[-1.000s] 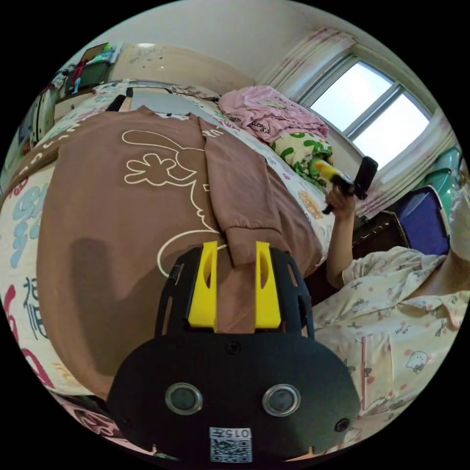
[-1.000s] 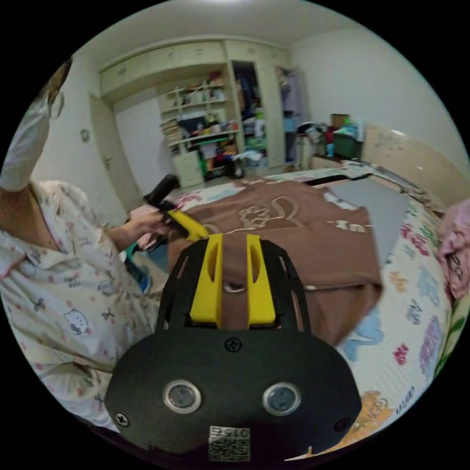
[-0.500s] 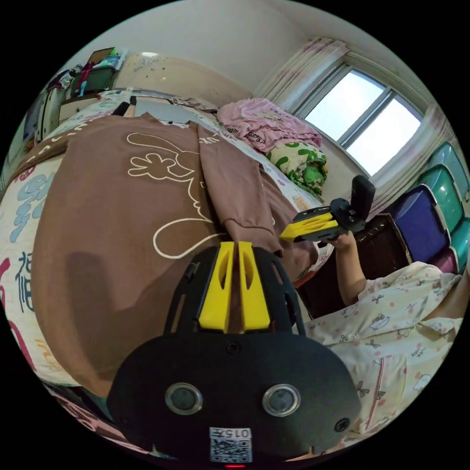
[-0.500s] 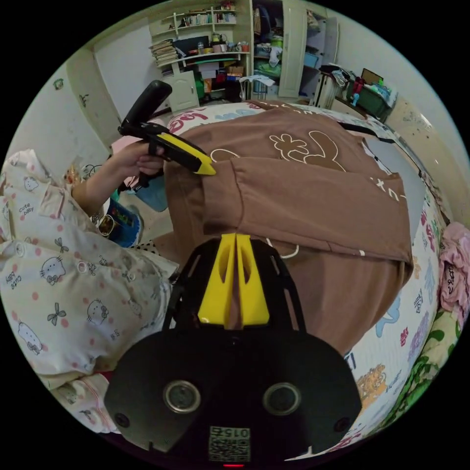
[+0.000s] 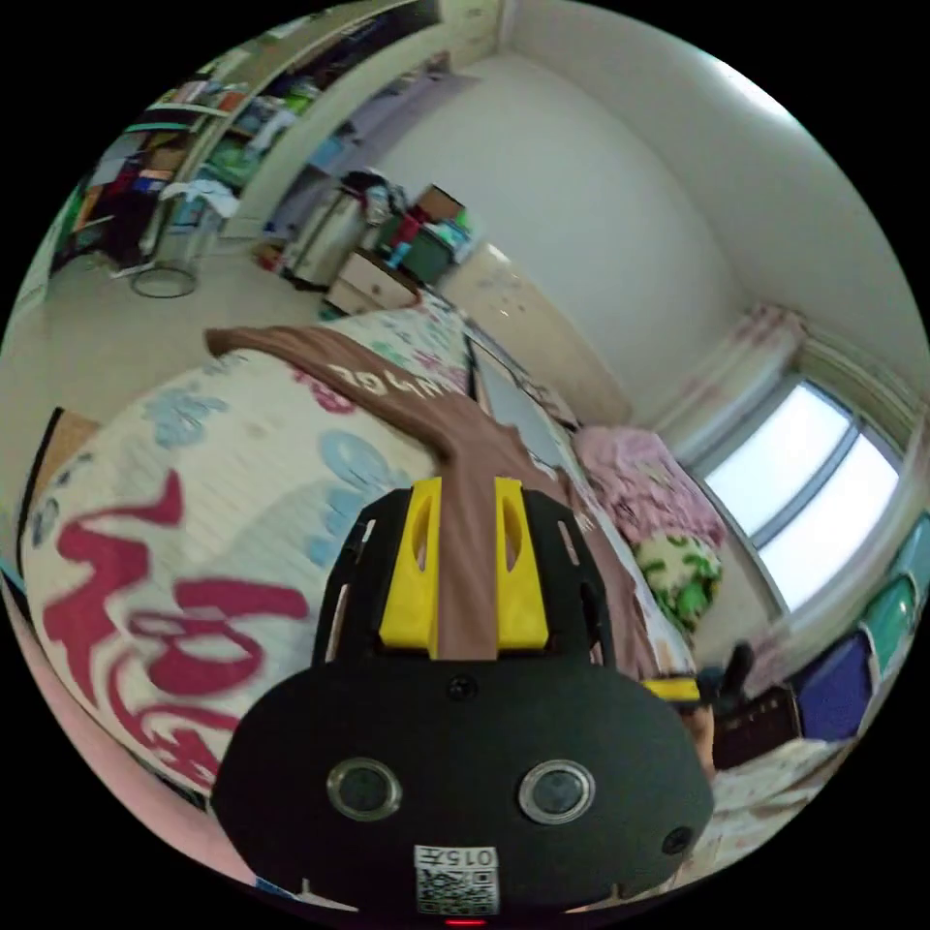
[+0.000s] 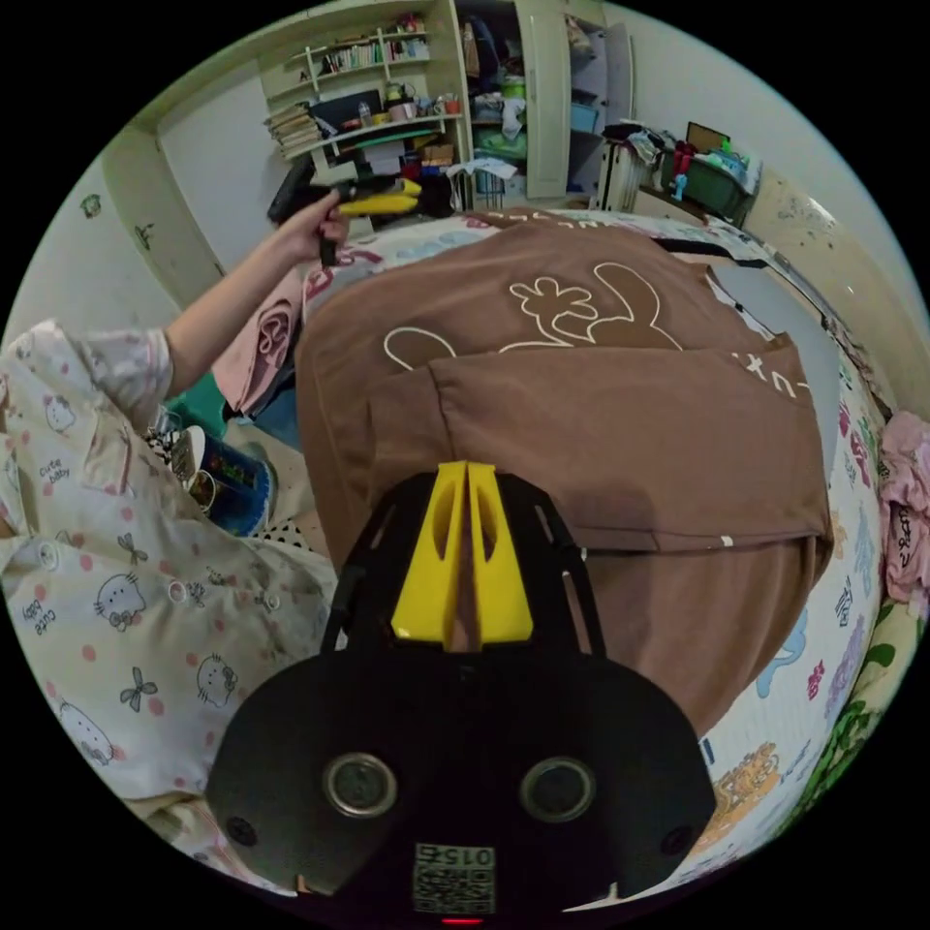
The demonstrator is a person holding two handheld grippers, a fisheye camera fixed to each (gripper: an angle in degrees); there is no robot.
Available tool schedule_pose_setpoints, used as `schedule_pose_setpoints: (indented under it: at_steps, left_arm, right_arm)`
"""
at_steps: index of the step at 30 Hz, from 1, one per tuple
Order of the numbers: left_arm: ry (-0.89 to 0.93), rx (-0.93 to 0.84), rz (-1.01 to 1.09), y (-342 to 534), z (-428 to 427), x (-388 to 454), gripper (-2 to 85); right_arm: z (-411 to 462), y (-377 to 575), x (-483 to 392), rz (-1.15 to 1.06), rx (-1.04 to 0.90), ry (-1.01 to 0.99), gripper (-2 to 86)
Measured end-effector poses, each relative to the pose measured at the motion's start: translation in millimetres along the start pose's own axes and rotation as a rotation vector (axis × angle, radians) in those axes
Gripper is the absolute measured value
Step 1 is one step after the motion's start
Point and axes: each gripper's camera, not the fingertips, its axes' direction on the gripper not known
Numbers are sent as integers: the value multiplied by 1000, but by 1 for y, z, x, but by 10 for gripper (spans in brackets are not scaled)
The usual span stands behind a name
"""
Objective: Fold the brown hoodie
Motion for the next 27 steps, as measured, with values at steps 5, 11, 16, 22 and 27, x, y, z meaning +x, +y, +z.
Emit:
schedule_pose_setpoints:
  at_steps: [5, 11, 16, 22, 27]
  left_arm:
    - [-95, 103, -260, -74, 10, -92, 131]
    - [-181, 120, -436, -121, 50, -148, 167]
    - [-230, 64, -520, -147, 62, -145, 118]
    - [-214, 105, -158, -186, 38, 2, 6]
    - [-114, 238, 583, -142, -3, 321, -2]
  right_arm:
    - [10, -17, 14, 33, -74, -47, -5]
    - [28, -48, 8, 16, -203, -17, -5]
    - [41, -53, 4, 47, -217, -14, -5]
    - [57, -35, -4, 104, -137, -24, -3]
    - [69, -12, -27, 122, -38, 27, 6]
